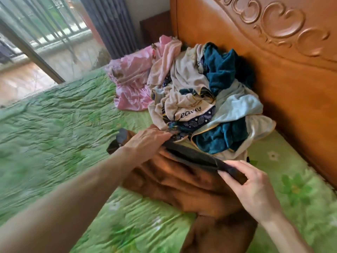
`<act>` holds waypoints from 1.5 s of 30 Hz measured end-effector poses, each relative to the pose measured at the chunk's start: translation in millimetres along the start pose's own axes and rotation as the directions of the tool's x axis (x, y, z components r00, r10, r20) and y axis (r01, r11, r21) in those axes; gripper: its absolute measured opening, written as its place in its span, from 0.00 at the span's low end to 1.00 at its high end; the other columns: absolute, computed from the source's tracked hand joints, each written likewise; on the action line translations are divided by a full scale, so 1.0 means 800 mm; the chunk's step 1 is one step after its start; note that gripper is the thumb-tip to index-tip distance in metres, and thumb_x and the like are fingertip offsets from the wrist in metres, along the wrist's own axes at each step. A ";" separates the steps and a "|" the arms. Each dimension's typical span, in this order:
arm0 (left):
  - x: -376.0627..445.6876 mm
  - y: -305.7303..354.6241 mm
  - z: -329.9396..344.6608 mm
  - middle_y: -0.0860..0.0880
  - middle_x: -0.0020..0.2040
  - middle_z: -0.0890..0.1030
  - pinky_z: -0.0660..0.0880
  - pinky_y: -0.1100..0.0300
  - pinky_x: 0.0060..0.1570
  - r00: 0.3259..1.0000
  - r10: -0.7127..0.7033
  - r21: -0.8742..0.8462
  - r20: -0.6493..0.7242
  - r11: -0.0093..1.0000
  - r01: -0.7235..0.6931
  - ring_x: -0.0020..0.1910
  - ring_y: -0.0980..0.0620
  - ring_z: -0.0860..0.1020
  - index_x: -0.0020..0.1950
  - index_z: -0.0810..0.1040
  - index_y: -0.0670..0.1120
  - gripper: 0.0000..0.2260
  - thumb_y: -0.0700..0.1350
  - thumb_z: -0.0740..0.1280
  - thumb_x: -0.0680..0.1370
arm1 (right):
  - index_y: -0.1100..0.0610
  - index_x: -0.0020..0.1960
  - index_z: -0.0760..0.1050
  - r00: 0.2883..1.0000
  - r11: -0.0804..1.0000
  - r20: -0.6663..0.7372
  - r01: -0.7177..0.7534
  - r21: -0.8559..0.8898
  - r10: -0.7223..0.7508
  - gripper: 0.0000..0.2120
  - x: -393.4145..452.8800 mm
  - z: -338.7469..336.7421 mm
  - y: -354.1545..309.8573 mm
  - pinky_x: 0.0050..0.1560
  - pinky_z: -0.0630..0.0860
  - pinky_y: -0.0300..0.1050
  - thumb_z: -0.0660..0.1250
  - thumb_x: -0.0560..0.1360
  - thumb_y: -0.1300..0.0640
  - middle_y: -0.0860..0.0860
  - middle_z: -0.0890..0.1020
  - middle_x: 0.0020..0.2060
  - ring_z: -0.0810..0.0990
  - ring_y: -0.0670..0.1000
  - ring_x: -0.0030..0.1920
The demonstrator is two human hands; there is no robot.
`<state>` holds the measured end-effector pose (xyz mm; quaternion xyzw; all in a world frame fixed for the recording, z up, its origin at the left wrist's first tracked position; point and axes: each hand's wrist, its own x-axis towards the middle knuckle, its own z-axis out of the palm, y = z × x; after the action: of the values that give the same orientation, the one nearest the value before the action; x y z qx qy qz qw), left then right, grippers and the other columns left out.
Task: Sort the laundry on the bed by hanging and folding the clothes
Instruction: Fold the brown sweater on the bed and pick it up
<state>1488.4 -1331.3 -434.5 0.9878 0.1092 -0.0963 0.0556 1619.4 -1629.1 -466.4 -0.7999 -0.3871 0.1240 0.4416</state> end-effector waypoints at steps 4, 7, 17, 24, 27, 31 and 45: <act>-0.100 -0.010 -0.064 0.46 0.44 0.82 0.75 0.50 0.43 0.982 -0.190 -0.099 0.019 0.977 0.191 0.43 0.43 0.81 0.57 0.78 0.48 0.13 0.56 0.66 0.83 | 0.50 0.50 0.85 0.994 0.997 0.099 0.048 0.064 -0.054 0.08 -0.006 -0.020 -0.064 0.53 0.75 0.31 0.79 0.72 0.55 0.41 0.86 0.46 0.84 0.42 0.49; -0.186 -0.024 -0.097 0.49 0.39 0.80 0.74 0.51 0.38 0.941 -0.338 -0.295 -0.037 0.903 0.313 0.38 0.46 0.78 0.47 0.75 0.49 0.12 0.55 0.72 0.80 | 0.46 0.51 0.83 0.972 0.983 0.166 0.152 0.105 -0.168 0.08 -0.009 -0.025 -0.127 0.50 0.74 0.28 0.76 0.73 0.48 0.39 0.85 0.47 0.84 0.41 0.49; -0.497 -0.055 -0.192 0.53 0.30 0.74 0.66 0.62 0.30 0.758 -0.597 -0.613 -0.261 0.709 0.348 0.31 0.54 0.71 0.39 0.76 0.49 0.15 0.56 0.78 0.74 | 0.55 0.53 0.84 0.821 0.833 0.158 0.552 0.025 -0.549 0.08 -0.047 -0.033 -0.409 0.51 0.74 0.31 0.74 0.76 0.53 0.43 0.83 0.45 0.82 0.40 0.47; -0.670 -0.071 -0.239 0.54 0.22 0.71 0.62 0.64 0.26 0.781 -0.566 -0.543 -0.263 0.757 0.365 0.22 0.57 0.69 0.28 0.71 0.49 0.30 0.76 0.71 0.62 | 0.49 0.54 0.82 0.728 0.716 0.166 0.685 -0.136 -0.665 0.10 -0.107 -0.016 -0.583 0.52 0.70 0.23 0.72 0.75 0.46 0.32 0.78 0.47 0.78 0.30 0.49; -0.718 -0.083 -0.251 0.56 0.22 0.72 0.65 0.67 0.22 0.819 -0.537 -0.551 -0.201 0.753 0.359 0.22 0.60 0.72 0.29 0.73 0.49 0.28 0.73 0.75 0.61 | 0.51 0.54 0.84 0.702 0.682 0.189 0.712 -0.169 -0.687 0.10 -0.122 -0.008 -0.619 0.51 0.71 0.24 0.75 0.75 0.48 0.31 0.78 0.48 0.78 0.30 0.49; -0.749 -0.095 -0.247 0.54 0.28 0.77 0.67 0.67 0.23 0.870 -0.480 -0.373 -0.115 0.833 0.410 0.26 0.58 0.74 0.35 0.79 0.48 0.19 0.60 0.82 0.67 | 0.43 0.54 0.81 0.712 0.696 0.263 0.698 -0.168 -0.651 0.09 -0.140 -0.014 -0.653 0.48 0.73 0.25 0.75 0.74 0.48 0.30 0.79 0.48 0.80 0.33 0.49; -0.833 -0.102 -0.192 0.41 0.43 0.86 0.74 0.53 0.39 0.716 -0.691 -0.832 -0.103 0.454 0.319 0.36 0.48 0.79 0.44 0.75 0.51 0.11 0.48 0.76 0.79 | 0.47 0.37 0.80 0.761 0.883 0.469 0.458 0.102 -0.448 0.14 -0.126 0.037 -0.624 0.32 0.69 0.31 0.74 0.73 0.39 0.46 0.80 0.30 0.77 0.41 0.31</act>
<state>858.9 -1368.7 -156.8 0.7779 0.4457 0.1669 0.4104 1281.5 -1529.1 -97.3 -0.6305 -0.6667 0.2040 0.3411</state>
